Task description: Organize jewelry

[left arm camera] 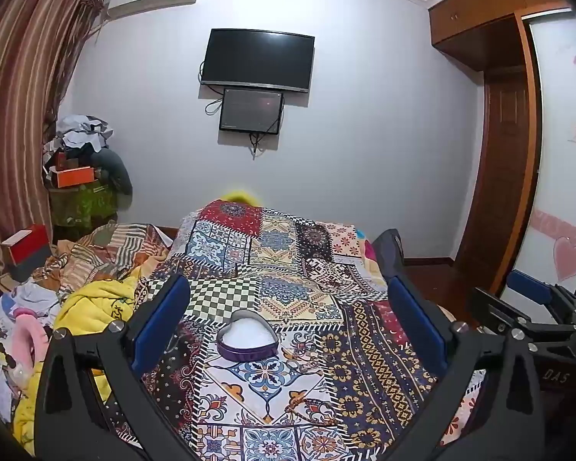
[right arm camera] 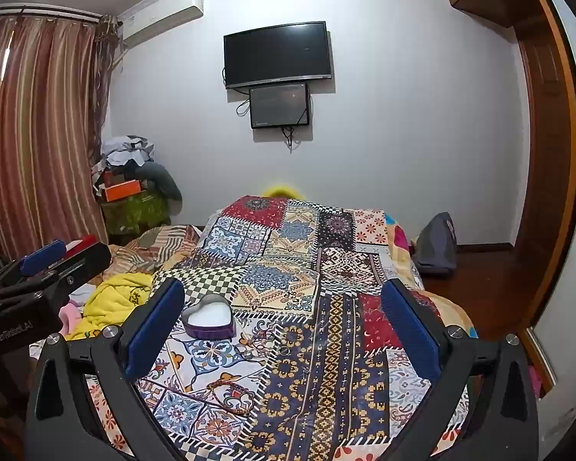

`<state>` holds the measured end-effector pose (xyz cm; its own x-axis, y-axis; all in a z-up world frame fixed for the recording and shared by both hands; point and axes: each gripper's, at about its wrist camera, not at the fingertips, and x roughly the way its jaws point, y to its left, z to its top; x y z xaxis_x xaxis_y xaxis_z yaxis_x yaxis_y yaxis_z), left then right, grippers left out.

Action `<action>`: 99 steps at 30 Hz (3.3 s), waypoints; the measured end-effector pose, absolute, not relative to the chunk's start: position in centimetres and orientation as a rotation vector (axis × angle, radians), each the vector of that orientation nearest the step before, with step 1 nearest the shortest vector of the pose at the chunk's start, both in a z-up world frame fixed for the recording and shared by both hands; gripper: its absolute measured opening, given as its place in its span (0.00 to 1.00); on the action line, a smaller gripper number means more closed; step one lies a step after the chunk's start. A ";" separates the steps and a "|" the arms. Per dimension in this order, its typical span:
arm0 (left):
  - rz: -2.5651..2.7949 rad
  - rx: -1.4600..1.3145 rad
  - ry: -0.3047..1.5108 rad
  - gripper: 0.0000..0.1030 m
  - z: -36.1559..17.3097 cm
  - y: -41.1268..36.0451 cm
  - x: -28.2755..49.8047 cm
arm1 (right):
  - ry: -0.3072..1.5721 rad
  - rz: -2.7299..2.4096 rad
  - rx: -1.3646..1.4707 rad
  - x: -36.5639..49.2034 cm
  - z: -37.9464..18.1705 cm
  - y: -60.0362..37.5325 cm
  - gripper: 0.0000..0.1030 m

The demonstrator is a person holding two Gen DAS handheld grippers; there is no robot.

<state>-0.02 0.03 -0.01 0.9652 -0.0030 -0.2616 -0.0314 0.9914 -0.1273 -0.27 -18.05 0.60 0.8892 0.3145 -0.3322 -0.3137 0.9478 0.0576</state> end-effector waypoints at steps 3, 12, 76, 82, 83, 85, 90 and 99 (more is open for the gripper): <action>0.023 -0.131 0.264 1.00 0.0 0.0 -0.1 | 0.355 0.328 0.008 -0.2 0.6 -18.1 0.98; 0.024 -0.111 0.274 1.00 -1.1 -0.8 0.3 | 0.351 0.327 0.004 -0.3 0.4 -17.4 0.99; 0.033 -0.109 0.283 1.00 -0.7 -0.1 0.2 | 0.367 0.336 0.020 -0.1 0.1 -17.9 0.99; 0.032 -0.111 0.289 1.00 -0.9 0.1 0.4 | 0.375 0.339 0.018 0.0 -0.1 -17.7 0.99; 0.032 -0.111 0.291 1.00 -1.0 0.1 0.5 | 0.378 0.340 0.018 0.1 -0.1 -17.7 0.99; 0.031 -0.112 0.297 1.00 -1.0 0.1 0.6 | 0.383 0.341 0.018 0.3 -0.3 -17.8 0.99; 0.028 -0.109 0.322 1.00 -1.4 0.1 1.5 | 0.404 0.340 0.016 0.9 -0.8 -17.8 0.99; 0.011 -0.105 0.482 1.00 -4.8 -0.3 5.3 | 0.501 0.301 0.001 3.1 -3.5 -18.6 0.99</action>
<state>5.27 -0.28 -4.75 0.8861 -0.0140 -0.4632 -0.0356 0.9945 -0.0983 3.07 -18.59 -3.49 0.8337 0.2848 -0.4731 -0.2843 0.9558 0.0743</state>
